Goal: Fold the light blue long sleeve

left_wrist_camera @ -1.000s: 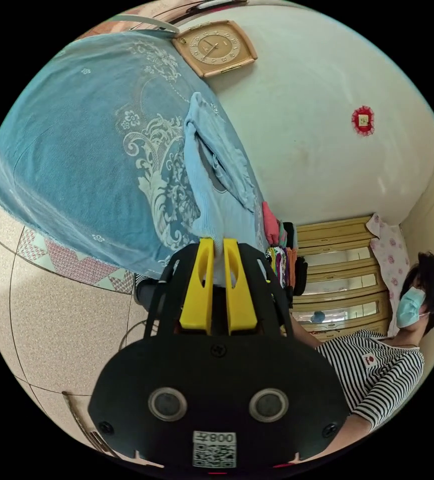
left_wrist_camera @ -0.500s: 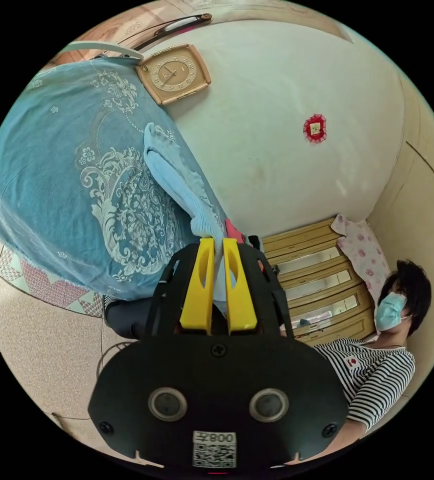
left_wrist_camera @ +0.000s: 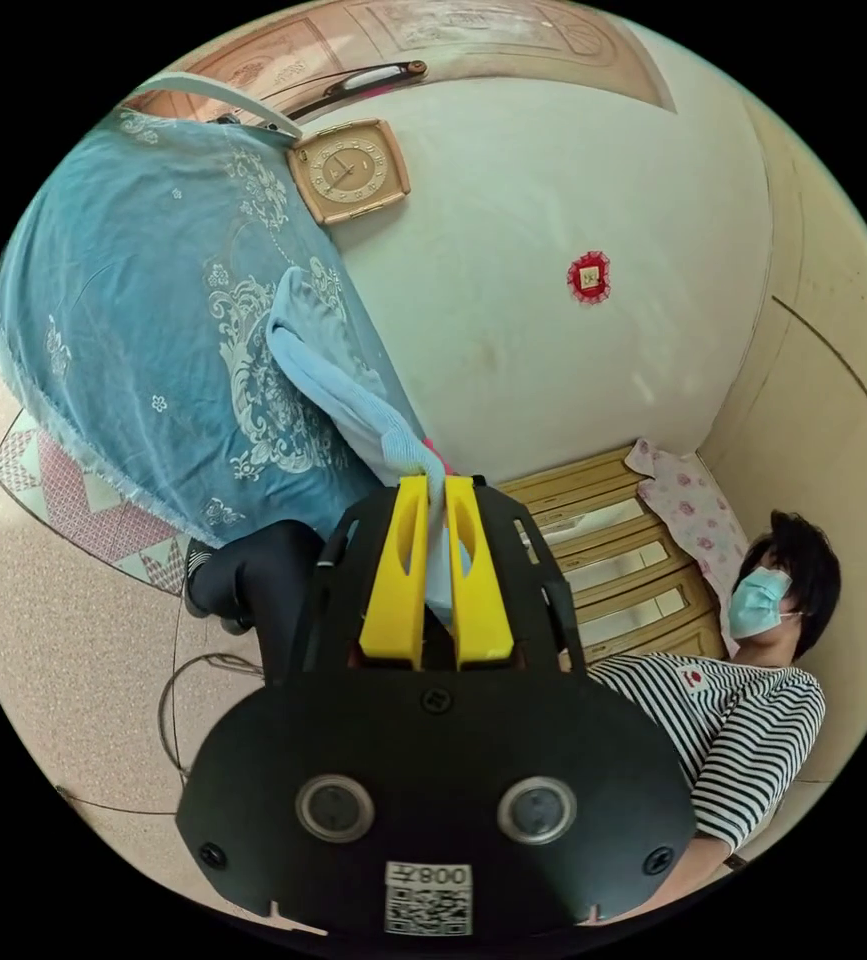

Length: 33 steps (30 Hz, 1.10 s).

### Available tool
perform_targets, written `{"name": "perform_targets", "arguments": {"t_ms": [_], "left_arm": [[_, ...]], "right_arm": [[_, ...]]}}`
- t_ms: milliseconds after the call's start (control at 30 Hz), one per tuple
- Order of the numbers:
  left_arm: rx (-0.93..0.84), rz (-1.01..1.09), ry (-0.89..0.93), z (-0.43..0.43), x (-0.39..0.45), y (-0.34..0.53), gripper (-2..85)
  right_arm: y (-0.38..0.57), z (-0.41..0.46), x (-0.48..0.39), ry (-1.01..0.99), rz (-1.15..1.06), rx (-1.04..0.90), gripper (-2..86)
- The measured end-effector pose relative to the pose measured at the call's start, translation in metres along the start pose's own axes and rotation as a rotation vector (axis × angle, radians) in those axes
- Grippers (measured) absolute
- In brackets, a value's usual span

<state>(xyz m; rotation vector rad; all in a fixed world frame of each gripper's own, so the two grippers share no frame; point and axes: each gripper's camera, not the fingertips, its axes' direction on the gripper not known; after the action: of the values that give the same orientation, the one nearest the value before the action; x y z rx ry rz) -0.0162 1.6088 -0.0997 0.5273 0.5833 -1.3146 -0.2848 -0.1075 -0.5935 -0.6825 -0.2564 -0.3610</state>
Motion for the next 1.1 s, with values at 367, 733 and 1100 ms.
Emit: {"name": "perform_targets", "arguments": {"t_ms": [367,733,1100], "left_arm": [[0.072,0.054,0.088,-0.047,0.014,0.039,2.5],[0.141,-0.024,0.161,-0.048,-0.01,0.048,2.3],[0.17,-0.014,0.167,-0.015,-0.013,-0.029,2.5]], "right_arm": [[0.041,-0.047,-0.014,-0.087,-0.046,0.015,0.6],[0.044,-0.075,0.013,-0.112,0.02,0.05,0.6],[-0.033,-0.051,0.023,-0.141,0.012,0.087,0.8]]}}
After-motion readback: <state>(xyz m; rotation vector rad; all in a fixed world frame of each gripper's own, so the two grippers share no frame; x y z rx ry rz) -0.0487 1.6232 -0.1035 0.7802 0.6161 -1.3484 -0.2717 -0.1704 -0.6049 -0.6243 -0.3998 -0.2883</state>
